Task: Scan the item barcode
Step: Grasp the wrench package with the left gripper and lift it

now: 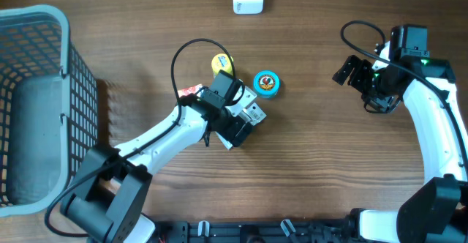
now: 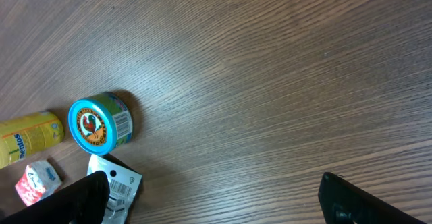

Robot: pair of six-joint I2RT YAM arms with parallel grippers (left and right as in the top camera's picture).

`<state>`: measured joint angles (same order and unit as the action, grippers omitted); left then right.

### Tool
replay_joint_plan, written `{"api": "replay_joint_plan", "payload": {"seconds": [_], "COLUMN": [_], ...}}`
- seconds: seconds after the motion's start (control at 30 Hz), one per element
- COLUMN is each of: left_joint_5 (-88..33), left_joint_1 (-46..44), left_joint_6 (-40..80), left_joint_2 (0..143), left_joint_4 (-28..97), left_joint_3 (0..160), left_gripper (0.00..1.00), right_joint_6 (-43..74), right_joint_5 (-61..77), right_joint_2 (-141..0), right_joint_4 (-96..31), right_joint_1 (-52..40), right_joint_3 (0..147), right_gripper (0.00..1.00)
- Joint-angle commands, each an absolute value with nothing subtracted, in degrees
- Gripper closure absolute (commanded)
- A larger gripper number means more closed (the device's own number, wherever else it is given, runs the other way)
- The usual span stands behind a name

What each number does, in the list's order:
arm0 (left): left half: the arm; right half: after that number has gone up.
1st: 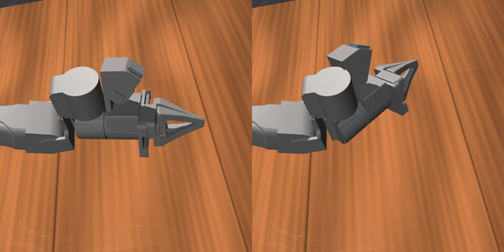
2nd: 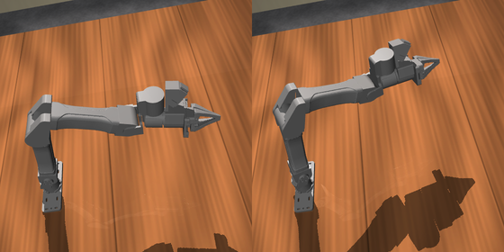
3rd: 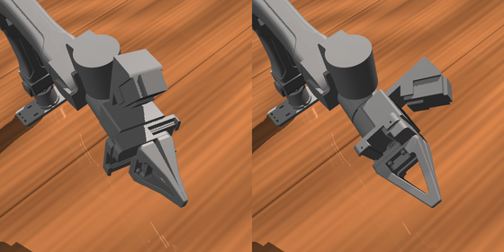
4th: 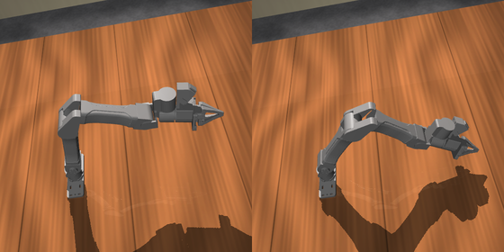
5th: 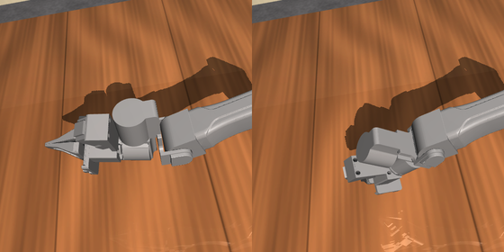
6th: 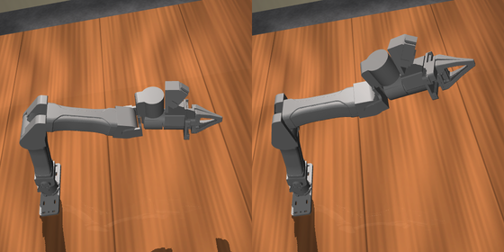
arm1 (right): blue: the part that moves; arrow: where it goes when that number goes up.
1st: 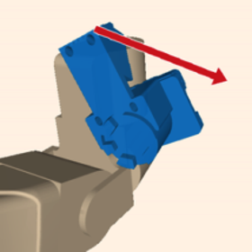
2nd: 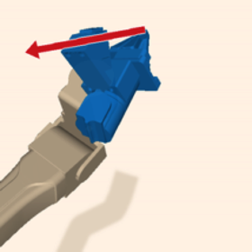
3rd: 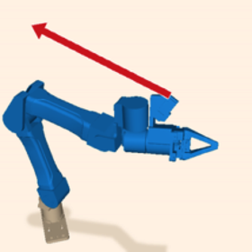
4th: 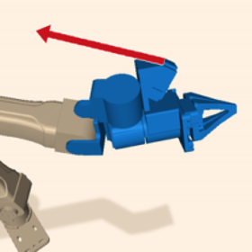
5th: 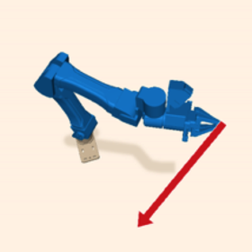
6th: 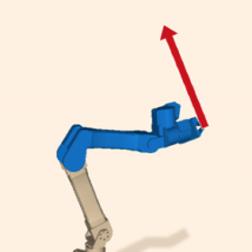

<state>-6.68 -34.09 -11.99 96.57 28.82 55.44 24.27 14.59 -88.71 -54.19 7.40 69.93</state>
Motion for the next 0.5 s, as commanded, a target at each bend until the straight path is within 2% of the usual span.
{"api": "replay_joint_plan", "payload": {"seconds": [0.0,0.3,0.47], "left_joint_5": [-6.2,-6.2,-6.1], "left_joint_1": [-34.4,-34.4,-34.4], "left_joint_6": [-13.3,-15.0,-16.0], "left_joint_2": [99.4,101.1,101.2], "left_joint_4": [28.7,32.3,31.7], "left_joint_3": [55.4,55.4,55.4], "left_gripper": [0.00,0.00,0.12], "right_joint_6": [23.5,23.5,23.5], "right_joint_5": [15.5,15.3,15.3], "right_joint_2": [-88.2,-88.2,-88.2], "right_joint_4": [-54.3,-54.3,-54.6], "right_joint_1": [7.6,7.6,7.6], "right_joint_3": [71.0,71.0,71.0], "right_gripper": [0.00,0.00,0.00]}}
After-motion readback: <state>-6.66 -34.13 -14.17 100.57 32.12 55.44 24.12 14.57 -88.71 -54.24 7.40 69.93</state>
